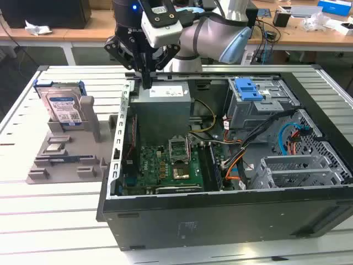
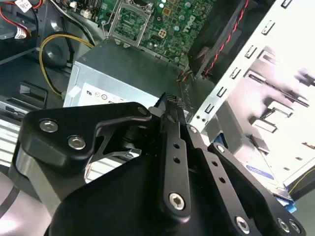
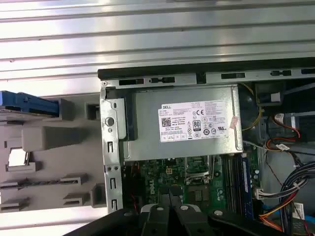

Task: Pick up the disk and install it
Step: 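Reach for the disk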

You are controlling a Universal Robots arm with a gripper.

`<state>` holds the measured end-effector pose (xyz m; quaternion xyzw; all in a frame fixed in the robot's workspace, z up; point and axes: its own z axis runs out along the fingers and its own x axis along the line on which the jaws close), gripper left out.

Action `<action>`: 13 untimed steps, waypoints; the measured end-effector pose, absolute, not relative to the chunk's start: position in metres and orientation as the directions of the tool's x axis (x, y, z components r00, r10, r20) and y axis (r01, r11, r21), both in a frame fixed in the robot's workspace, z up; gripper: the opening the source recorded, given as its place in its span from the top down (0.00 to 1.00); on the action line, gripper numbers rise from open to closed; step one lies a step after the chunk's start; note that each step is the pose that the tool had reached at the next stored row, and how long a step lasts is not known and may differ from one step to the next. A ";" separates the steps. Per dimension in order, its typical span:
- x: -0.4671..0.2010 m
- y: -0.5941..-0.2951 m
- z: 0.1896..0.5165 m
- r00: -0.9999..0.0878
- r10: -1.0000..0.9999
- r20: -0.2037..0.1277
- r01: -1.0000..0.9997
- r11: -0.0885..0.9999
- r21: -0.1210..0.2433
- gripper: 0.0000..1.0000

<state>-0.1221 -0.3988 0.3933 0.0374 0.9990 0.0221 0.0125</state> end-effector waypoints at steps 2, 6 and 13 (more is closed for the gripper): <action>-0.140 -0.399 0.393 -0.997 0.075 -0.023 0.074 0.996 0.045 0.89; -0.150 -0.399 0.393 -0.997 0.075 -0.023 0.074 0.996 0.045 0.89; -0.165 -0.399 0.393 -0.997 0.075 -0.023 0.074 0.996 0.045 0.89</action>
